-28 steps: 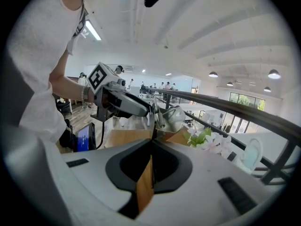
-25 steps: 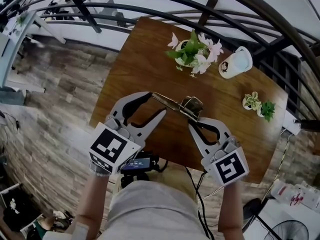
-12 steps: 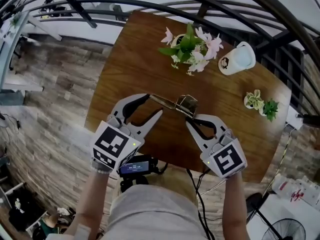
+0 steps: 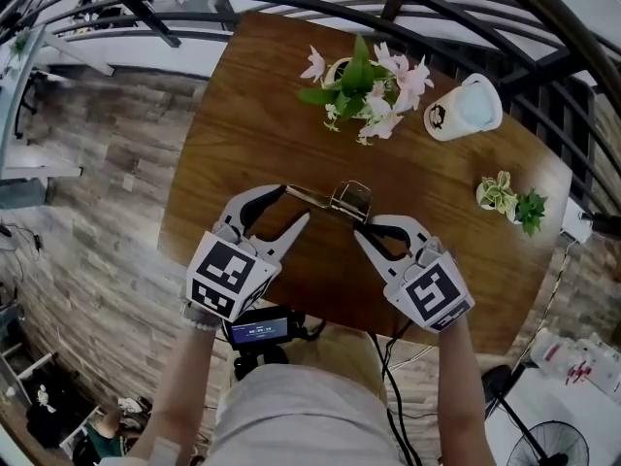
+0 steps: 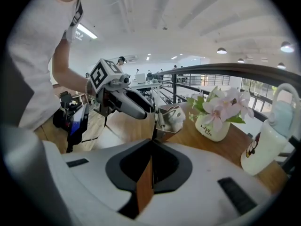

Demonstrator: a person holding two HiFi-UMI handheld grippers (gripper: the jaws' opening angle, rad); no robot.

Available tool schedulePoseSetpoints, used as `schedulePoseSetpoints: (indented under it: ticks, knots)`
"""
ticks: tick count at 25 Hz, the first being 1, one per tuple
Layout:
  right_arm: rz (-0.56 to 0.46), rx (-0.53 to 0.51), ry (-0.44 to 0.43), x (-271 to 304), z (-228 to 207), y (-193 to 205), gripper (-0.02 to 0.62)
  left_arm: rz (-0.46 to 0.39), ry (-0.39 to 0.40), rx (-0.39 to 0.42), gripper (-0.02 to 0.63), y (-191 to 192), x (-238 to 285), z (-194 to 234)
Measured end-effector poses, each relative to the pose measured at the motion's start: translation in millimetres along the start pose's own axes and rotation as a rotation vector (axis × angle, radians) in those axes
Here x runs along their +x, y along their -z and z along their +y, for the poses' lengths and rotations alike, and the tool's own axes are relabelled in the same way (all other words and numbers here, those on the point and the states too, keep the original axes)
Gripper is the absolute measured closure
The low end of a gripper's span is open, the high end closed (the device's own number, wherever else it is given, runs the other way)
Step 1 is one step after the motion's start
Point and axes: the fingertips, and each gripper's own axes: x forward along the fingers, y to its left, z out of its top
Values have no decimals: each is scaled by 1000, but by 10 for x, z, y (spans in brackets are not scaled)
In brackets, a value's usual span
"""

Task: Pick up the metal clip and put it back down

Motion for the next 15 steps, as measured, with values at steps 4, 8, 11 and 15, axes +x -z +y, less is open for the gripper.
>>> schedulePoseSetpoints:
  ticks: [4,8,11,15]
  knots:
    - [19,18,-27,108,-41,135,580,36,-5,-20,405,145,121,47]
    - [41,32,-56,206,-82,247,580,79,-2,-28,405,287,230,91]
    - [56,48,-77,267,-108,333,580,107,1,-33,405,378,309,113]
    - [74,65,-104,348,-139,431,580,142,0,-42,405,492,397,147]
